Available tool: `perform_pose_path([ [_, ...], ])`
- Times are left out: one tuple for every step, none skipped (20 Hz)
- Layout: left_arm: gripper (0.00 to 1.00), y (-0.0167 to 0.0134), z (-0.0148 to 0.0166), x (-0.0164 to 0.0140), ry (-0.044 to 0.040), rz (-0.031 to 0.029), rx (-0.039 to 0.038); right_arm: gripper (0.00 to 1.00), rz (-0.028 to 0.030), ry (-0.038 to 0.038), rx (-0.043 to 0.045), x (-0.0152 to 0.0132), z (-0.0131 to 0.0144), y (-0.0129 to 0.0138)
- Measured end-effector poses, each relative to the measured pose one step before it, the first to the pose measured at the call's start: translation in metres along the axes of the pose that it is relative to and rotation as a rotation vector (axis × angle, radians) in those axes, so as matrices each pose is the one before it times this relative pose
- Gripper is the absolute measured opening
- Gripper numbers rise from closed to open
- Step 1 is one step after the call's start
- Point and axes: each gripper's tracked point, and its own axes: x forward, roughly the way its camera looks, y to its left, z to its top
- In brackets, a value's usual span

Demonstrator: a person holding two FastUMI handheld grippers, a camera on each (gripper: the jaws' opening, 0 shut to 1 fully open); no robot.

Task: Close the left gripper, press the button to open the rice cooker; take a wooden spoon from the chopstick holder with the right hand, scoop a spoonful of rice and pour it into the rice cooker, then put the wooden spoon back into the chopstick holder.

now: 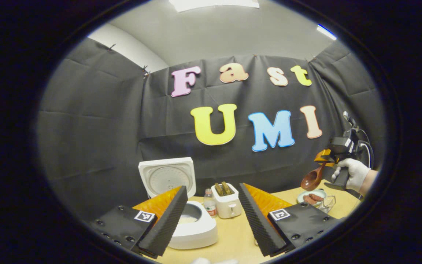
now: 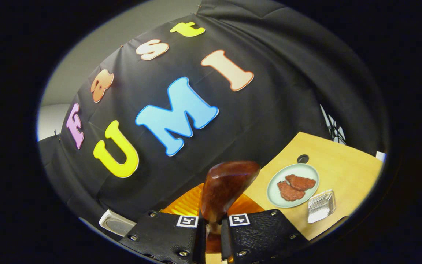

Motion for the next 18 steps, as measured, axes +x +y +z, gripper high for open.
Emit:
perform_pose_path([
  [0.99, -0.01041, 0.00330, 0.00227, -0.00477, -0.01576, 0.00238, 0.16, -0.01937, -0.00994, 0.00989, -0.00549, 0.01104, -0.01591],
  [0.99, -0.00985, 0.00314, 0.00230, -0.00355, -0.01222, 0.00001, 0.16, -0.01649, -0.00617, 0.00636, -0.00318, 0.00912, -0.01300],
  [0.99, -0.00852, 0.00225, 0.00176, -0.00323, -0.00857, -0.00136, 0.16, -0.01465, -0.00820, 0.00646, -0.00251, 0.00786, -0.01332],
  [0.95, -0.00763, 0.00165, 0.00245, -0.00017, -0.00928, -0.00272, 0.16, -0.01537, -0.00824, 0.00089, -0.00237, 0.00807, -0.01333],
  [0.97, -0.00787, 0.00106, 0.00224, 0.00017, -0.00714, -0.00569, 0.16, -0.01609, -0.00649, -0.00360, -0.00325, 0.00653, -0.01267],
  [0.99, -0.00683, -0.00008, 0.00150, 0.00397, -0.00740, -0.00430, 0.16, -0.01319, -0.00662, -0.00332, -0.00167, 0.00433, -0.01121],
  [0.99, -0.00728, -0.00088, 0.00281, 0.00684, -0.00393, -0.00105, 0.16, -0.01004, -0.00269, 0.00167, 0.00050, 0.00374, -0.00944],
  [0.98, -0.00499, 0.00012, 0.00254, 0.00246, -0.00146, 0.00034, 0.16, -0.00613, -0.00064, 0.00572, 0.00142, 0.00320, -0.00669],
  [0.97, -0.00369, 0.00039, 0.00062, 0.00085, -0.00174, 0.00354, 0.16, -0.00745, 0.00308, 0.00808, 0.00159, 0.00199, -0.00647],
  [0.97, -0.00321, 0.00027, 0.00121, 0.00304, -0.00067, 0.00433, 0.16, -0.00234, 0.00252, 0.00395, 0.00183, 0.00068, -0.00510],
  [0.97, -0.00443, 0.00124, 0.00166, 0.00002, -0.00158, 0.00215, 0.16, -0.00720, 0.00126, -0.00118, 0.00246, -0.00191, -0.00646],
  [0.95, -0.00353, -0.00022, 0.00119, 0.00101, -0.00062, 0.00245, 0.16, -0.01016, 0.00208, -0.00587, 0.00225, -0.00101, -0.00669],
  [0.95, -0.00244, -0.00055, 0.00195, 0.00196, 0.00095, 0.00378, 0.16, -0.00613, -0.00133, -0.00483, 0.00746, -0.00199, -0.00434],
  [0.96, -0.00302, -0.00129, 0.00116, 0.00509, -0.00104, 0.00300, 0.16, -0.00528, 0.00286, -0.00796, 0.00328, -0.00333, -0.00726],
  [0.96, -0.00288, 0.00002, 0.00104, 0.00309, -0.00029, 0.00038, 0.16, -0.01171, 0.00290, -0.01242, 0.00331, -0.00606, -0.00707],
  [0.96, -0.00329, -0.00138, 0.00014, 0.00431, 0.00009, 0.00242, 0.16, -0.01354, 0.00774, -0.01440, -0.00733, -0.00577, -0.01231],
  [0.97, -0.00324, -0.00032, 0.00062, 0.00200, -0.00132, 0.00739, 0.16, -0.01454, 0.00743, -0.01078, 0.00142, -0.00624, -0.00964],
  [0.96, -0.00187, -0.00208, 0.00109, 0.00102, 0.00538, 0.01030, 0.17, -0.01725, 0.00617, 0.00280, 0.00267, -0.00603, -0.01019],
])
